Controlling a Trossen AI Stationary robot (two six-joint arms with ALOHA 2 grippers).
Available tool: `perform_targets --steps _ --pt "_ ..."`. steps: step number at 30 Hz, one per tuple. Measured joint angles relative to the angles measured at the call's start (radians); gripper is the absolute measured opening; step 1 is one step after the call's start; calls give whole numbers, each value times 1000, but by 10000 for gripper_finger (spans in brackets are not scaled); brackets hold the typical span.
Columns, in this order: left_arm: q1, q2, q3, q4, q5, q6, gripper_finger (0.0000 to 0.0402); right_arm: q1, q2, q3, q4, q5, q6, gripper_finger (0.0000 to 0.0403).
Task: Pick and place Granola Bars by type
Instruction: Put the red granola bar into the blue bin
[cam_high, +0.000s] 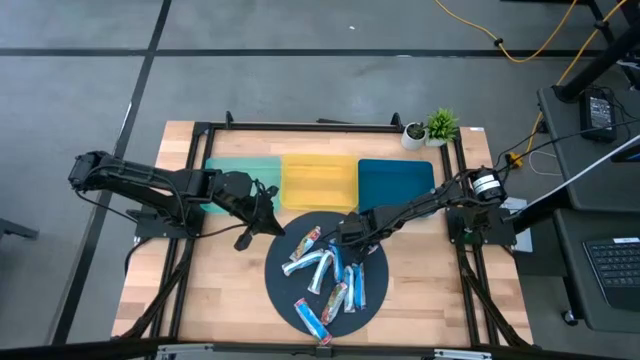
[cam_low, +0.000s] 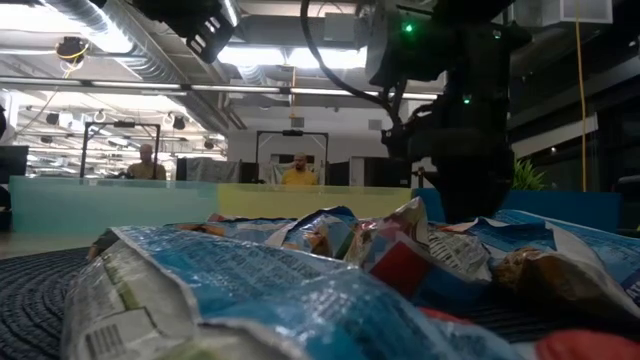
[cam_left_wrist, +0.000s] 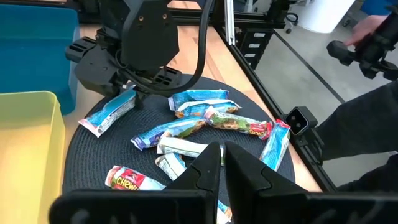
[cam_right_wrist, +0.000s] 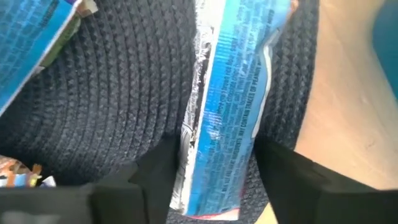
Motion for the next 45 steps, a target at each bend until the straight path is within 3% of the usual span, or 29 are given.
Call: perform_targets --steps 8,18,23,29,34,45 --pt "0 0 0 0 0 0 15 0 8 55 -65 -1 16 116" --pt "0 0 0 0 -1 0 15 3 6 290 -260 4 -92 45" --pt "0 0 0 0 -1 0 15 13 5 458 -392 34 -139 44" --pt "0 0 0 -1 -1 0 15 31 -48 595 -535 199 -143 47" --pt "0 0 0 -1 0 0 15 31 -170 574 -558 314 -135 40" --pt "0 0 0 -2 1 7 15 31 -436 429 -521 346 -158 47"
